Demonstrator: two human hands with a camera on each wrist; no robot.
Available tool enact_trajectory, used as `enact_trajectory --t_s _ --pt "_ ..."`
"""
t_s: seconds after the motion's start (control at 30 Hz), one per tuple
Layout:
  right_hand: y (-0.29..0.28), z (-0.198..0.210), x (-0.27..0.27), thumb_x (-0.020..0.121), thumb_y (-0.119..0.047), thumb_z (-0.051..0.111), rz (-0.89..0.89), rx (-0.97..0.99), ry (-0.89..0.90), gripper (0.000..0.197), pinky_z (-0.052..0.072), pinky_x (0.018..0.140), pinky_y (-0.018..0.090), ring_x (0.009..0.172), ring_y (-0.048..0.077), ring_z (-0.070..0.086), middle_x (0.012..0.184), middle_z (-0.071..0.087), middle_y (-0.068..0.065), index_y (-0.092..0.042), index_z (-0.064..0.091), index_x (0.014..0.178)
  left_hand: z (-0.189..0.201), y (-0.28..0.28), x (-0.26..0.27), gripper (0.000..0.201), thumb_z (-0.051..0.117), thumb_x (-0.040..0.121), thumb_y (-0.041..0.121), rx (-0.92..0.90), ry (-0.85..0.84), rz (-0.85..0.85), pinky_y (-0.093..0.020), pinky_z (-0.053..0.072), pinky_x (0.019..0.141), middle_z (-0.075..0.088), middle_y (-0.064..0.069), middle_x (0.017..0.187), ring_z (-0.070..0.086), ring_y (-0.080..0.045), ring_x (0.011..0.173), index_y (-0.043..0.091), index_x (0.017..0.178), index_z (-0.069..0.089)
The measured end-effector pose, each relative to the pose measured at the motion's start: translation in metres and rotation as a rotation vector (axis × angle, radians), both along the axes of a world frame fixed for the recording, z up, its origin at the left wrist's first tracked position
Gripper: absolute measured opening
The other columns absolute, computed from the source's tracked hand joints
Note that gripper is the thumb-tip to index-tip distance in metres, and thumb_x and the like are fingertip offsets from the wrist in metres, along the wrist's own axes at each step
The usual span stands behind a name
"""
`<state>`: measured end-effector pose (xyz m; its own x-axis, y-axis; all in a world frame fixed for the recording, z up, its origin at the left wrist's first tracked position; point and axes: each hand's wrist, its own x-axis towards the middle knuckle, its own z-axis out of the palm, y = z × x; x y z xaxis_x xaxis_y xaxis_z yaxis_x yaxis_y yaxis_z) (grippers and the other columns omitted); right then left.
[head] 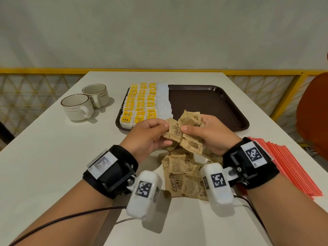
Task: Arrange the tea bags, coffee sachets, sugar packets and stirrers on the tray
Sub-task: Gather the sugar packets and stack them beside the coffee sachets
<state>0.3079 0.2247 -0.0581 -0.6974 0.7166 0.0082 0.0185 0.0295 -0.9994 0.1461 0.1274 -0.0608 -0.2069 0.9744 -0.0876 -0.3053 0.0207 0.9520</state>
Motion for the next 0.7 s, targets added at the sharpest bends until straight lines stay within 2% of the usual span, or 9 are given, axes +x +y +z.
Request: enact_trajectory --t_s 0.13,0.2,0.27,0.3,0.37,0.43,0.47,0.57,0.7 --pt "-0.001 0.001 0.000 0.087 -0.001 0.061 0.014 -0.072 0.012 0.013 0.057 0.070 0.026 0.082 0.018 0.070 0.094 0.071 0.011 -0.003 0.065 0.100 0.000 0.001 0.005 0.015 0.050 0.094 0.014 -0.029 -0.019 -0.003 -0.024 0.059 0.064 0.070 -0.014 0.094 0.070 -0.019 0.079 0.005 0.092 0.062" --pt "-0.002 0.003 0.000 0.087 0.000 0.061 0.014 -0.064 0.023 0.014 0.057 0.069 0.025 0.082 0.017 0.070 0.094 0.071 0.010 -0.004 0.065 0.100 0.002 0.001 0.009 0.026 0.048 0.095 0.028 -0.070 -0.079 -0.049 -0.030 0.059 0.075 0.069 -0.014 0.103 0.069 -0.021 0.087 0.007 0.103 0.062" --pt "-0.005 0.003 -0.002 0.087 0.001 0.061 0.022 -0.060 0.046 0.015 0.056 0.069 0.025 0.083 0.017 0.071 0.094 0.072 0.009 -0.004 0.065 0.101 0.005 0.000 0.013 0.047 0.048 0.088 0.045 -0.093 -0.200 -0.178 -0.038 0.054 0.091 0.067 -0.014 0.116 0.066 -0.025 0.105 0.010 0.115 0.062" --pt "-0.007 0.003 -0.003 0.087 0.002 0.061 0.028 -0.057 0.057 0.016 0.056 0.070 0.025 0.083 0.017 0.071 0.093 0.072 0.008 -0.005 0.065 0.101 0.006 -0.001 0.015 0.053 0.048 0.084 0.047 -0.094 -0.251 -0.244 -0.038 0.051 0.095 0.065 -0.015 0.120 0.062 -0.028 0.112 0.010 0.120 0.061" --pt "-0.011 0.001 -0.005 0.086 0.003 0.061 0.041 -0.039 0.062 0.016 0.057 0.071 0.026 0.083 0.017 0.070 0.092 0.072 0.008 -0.005 0.065 0.100 0.006 -0.002 0.017 0.050 0.053 0.081 0.038 -0.102 -0.285 -0.288 -0.034 0.054 0.091 0.064 -0.018 0.120 0.061 -0.031 0.113 0.008 0.121 0.060" --pt "-0.014 -0.001 -0.008 0.086 0.002 0.063 0.044 -0.017 0.048 0.015 0.057 0.072 0.028 0.081 0.017 0.069 0.091 0.071 0.009 -0.004 0.065 0.100 0.002 -0.001 0.017 0.039 0.057 0.082 0.022 -0.121 -0.234 -0.233 -0.028 0.058 0.071 0.067 -0.019 0.106 0.063 -0.032 0.098 0.004 0.116 0.061" --pt "-0.014 -0.002 -0.009 0.086 0.001 0.063 0.031 -0.016 0.046 0.017 0.057 0.072 0.029 0.082 0.018 0.068 0.092 0.070 0.009 -0.004 0.063 0.101 0.000 0.000 0.016 0.033 0.056 0.085 0.016 -0.131 -0.222 -0.193 -0.028 0.059 0.068 0.067 -0.019 0.101 0.064 -0.030 0.092 0.002 0.115 0.061" --pt "-0.014 -0.001 -0.011 0.087 0.001 0.062 -0.048 -0.068 0.087 0.023 0.057 0.070 0.028 0.082 0.015 0.068 0.094 0.068 0.007 -0.008 0.058 0.108 -0.005 0.003 0.010 0.024 0.045 0.096 0.005 -0.141 -0.238 -0.095 -0.033 0.060 0.072 0.068 -0.020 0.101 0.069 -0.028 0.087 -0.001 0.113 0.061" --pt "-0.012 0.003 -0.010 0.093 0.001 0.053 -0.085 -0.218 0.160 0.024 0.059 0.069 0.028 0.082 0.017 0.067 0.098 0.066 0.010 -0.010 0.054 0.114 -0.009 0.006 0.004 0.023 0.046 0.097 0.006 -0.133 -0.228 -0.017 -0.030 0.060 0.064 0.070 -0.016 0.095 0.069 -0.023 0.082 0.003 0.110 0.064"
